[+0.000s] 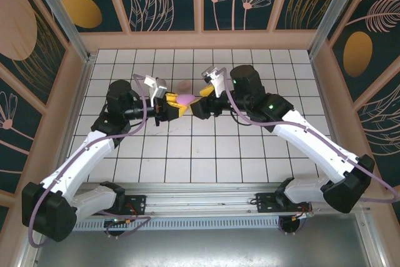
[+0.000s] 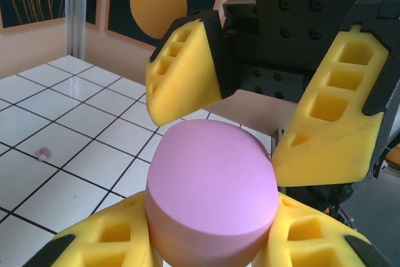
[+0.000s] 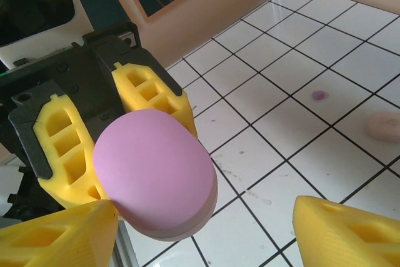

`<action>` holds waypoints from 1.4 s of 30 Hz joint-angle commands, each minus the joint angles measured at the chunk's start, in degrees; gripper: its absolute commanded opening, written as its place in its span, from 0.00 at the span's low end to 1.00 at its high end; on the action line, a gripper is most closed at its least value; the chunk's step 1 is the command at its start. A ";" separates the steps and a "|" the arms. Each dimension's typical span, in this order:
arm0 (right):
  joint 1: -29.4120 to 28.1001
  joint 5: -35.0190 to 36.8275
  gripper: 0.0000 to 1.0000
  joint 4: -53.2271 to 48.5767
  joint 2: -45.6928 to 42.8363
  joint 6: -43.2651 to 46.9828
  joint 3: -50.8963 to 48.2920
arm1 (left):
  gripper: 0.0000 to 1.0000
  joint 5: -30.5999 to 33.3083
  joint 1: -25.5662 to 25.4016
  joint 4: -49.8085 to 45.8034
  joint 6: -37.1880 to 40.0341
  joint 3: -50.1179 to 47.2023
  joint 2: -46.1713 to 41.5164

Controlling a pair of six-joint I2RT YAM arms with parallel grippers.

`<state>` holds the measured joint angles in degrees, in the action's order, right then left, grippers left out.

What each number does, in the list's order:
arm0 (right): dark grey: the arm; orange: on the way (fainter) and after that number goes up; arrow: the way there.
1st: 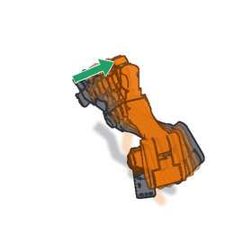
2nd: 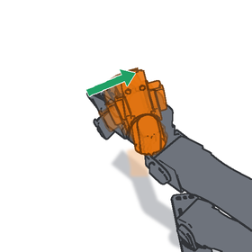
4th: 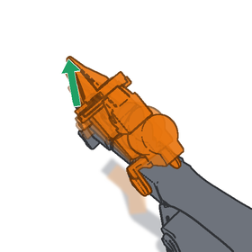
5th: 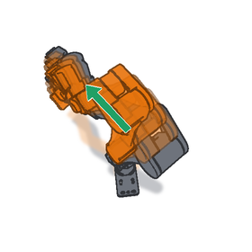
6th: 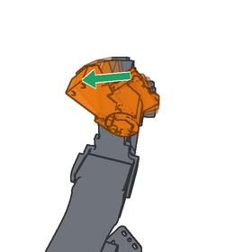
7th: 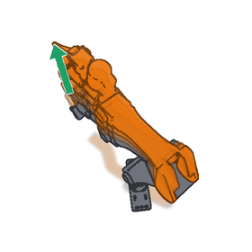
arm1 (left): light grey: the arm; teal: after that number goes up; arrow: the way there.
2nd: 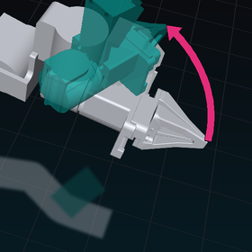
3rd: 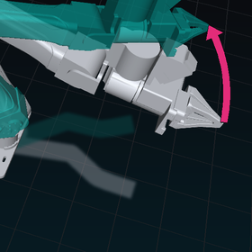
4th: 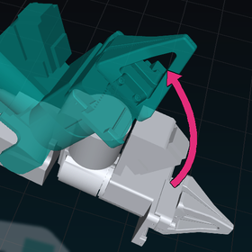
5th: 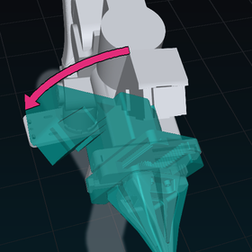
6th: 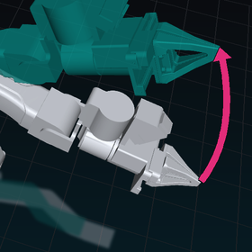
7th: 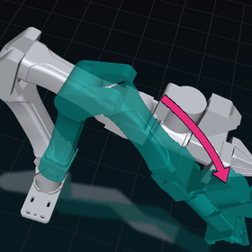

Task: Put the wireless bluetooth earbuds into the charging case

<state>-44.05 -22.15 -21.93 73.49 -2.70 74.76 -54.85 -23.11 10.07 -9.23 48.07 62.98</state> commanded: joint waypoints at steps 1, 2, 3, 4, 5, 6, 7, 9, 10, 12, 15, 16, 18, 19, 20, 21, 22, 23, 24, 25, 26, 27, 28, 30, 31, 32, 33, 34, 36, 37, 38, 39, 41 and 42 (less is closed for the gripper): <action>0.88 7.99 0.73 1.98 1.62 -2.15 3.28 | 0.20 -5.93 -0.83 1.66 -0.04 0.36 -1.19; 1.06 8.45 0.73 1.98 1.94 -2.59 3.68 | 0.20 -5.88 -0.88 1.59 -0.05 0.36 -1.41; 1.31 8.93 0.73 1.98 2.26 -3.11 3.99 | 0.20 -5.80 -0.87 1.46 0.14 0.36 -1.61; 1.59 9.10 0.73 1.98 2.49 -3.47 4.11 | 0.20 -5.79 -0.88 1.32 0.22 0.27 -1.79; 1.84 9.22 0.73 2.03 2.61 -3.77 4.23 | 0.20 -5.83 -0.90 1.15 0.27 0.27 -1.89; 2.11 9.44 0.73 2.14 2.69 -4.13 4.34 | 0.20 -5.79 -0.88 1.05 0.34 0.20 -2.00; 2.43 9.57 0.73 2.24 2.66 -4.49 4.38 | 0.20 -5.71 -0.88 0.98 0.35 0.11 -2.07; 3.12 9.76 0.73 2.60 2.53 -5.35 4.23 | 0.20 -5.71 -0.88 0.94 0.36 0.01 -2.07; 3.50 9.68 0.73 2.99 2.38 -5.87 4.04 | 0.20 -5.71 -0.87 1.00 0.36 -0.06 -2.10; 4.21 9.28 0.73 3.58 2.19 -6.47 3.59 | 0.20 -5.87 -0.87 1.14 0.19 -0.17 -2.23; 4.63 8.64 0.73 4.24 2.26 -6.99 3.07 | 0.20 -6.14 -0.88 1.84 -0.25 -0.17 -2.34; 4.68 8.47 0.73 4.50 2.27 -7.15 2.99 | 0.20 -6.20 -0.84 1.89 -0.34 -0.13 -2.34; 4.68 7.65 0.73 4.91 2.36 -7.27 2.70 | 0.20 -6.29 -0.88 1.90 -0.43 0.04 -2.25; 4.68 6.88 0.73 5.22 2.27 -7.07 2.54 | 0.19 -6.34 -0.87 1.90 -0.52 0.08 -2.17; 4.67 6.12 0.73 5.51 2.05 -6.88 2.29 | 0.19 -6.34 -0.88 1.91 -0.59 0.16 -2.03; 4.68 4.55 0.73 6.03 1.64 -6.22 1.96 | 0.19 -6.49 -0.88 1.77 -0.62 0.17 -1.86; 4.76 2.25 0.73 6.81 0.99 -5.57 1.36 | 0.19 -6.56 -0.87 1.55 -0.61 0.25 -1.68; 4.85 0.28 0.73 7.63 0.26 -5.14 0.61 | 0.19 -6.58 -0.86 1.33 -0.52 0.35 -1.49; 4.96 -2.25 0.74 9.06 -0.79 -4.83 -0.35 | 0.19 -6.78 -0.88 0.83 -0.37 0.57 -1.21; 5.02 -4.40 0.74 10.32 -1.92 -4.55 -1.43 | 0.19 -7.05 -0.88 0.47 -0.18 0.84 -1.01; 5.14 -7.09 0.74 12.02 -3.40 -4.06 -2.83 | 0.19 -7.36 -0.87 0.20 -0.04 0.94 -0.77; 5.12 -9.03 0.74 13.36 -4.50 -3.77 -3.97 | 0.19 -7.59 -0.88 -0.02 0.00 1.05 -0.61; 5.14 -10.45 0.74 14.30 -5.45 -3.51 -4.96 | 0.19 -7.85 -0.88 0.04 -0.01 1.22 -0.50; 5.04 -12.75 0.75 15.54 -7.09 -2.88 -6.64 | 0.19 -8.31 -0.88 0.07 -0.02 1.56 -0.25; 4.99 -13.51 0.75 15.61 -7.46 -2.69 -7.13 | 0.19 -8.62 -0.87 0.07 -0.08 1.71 -0.10; 5.00 -14.35 0.76 15.61 -7.65 -2.43 -7.63 | 0.19 -8.99 -0.88 0.12 -0.17 1.98 0.16; 5.03 -15.55 0.77 15.41 -7.76 -1.96 -8.18 | 0.20 -9.21 -0.88 0.05 -0.21 2.32 0.45; 5.03 -16.47 0.78 15.32 -7.70 -1.66 -8.68 | 0.19 -9.43 -0.87 0.16 -0.32 2.60 0.71; 5.07 -18.22 0.78 15.20 -7.50 -1.62 -9.51 | 0.20 -9.98 -0.88 0.43 -0.68 3.08 1.29; 5.03 -18.92 0.78 15.10 -7.27 -1.53 -9.70 | 0.20 -10.21 -0.90 0.42 -0.78 3.33 1.50; 4.90 -19.62 0.79 15.08 -6.95 -1.61 -9.71 | 0.20 -10.47 -0.88 0.46 -1.00 3.51 1.68; 4.79 -20.06 0.79 14.91 -6.69 -1.52 -9.71 | 0.20 -10.67 -0.87 0.49 -1.17 3.73 1.84; 4.46 -20.15 0.79 14.57 -6.26 -1.10 -9.64 | 0.20 -11.05 -0.88 0.88 -1.65 3.79 1.89; 4.34 -19.92 0.79 14.26 -5.99 -0.79 -9.60 | 0.20 -11.15 -0.88 1.19 -1.96 3.70 1.88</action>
<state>-39.22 -39.20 -8.97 67.05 -5.48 65.56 -63.51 -23.97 10.00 -9.96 49.95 64.64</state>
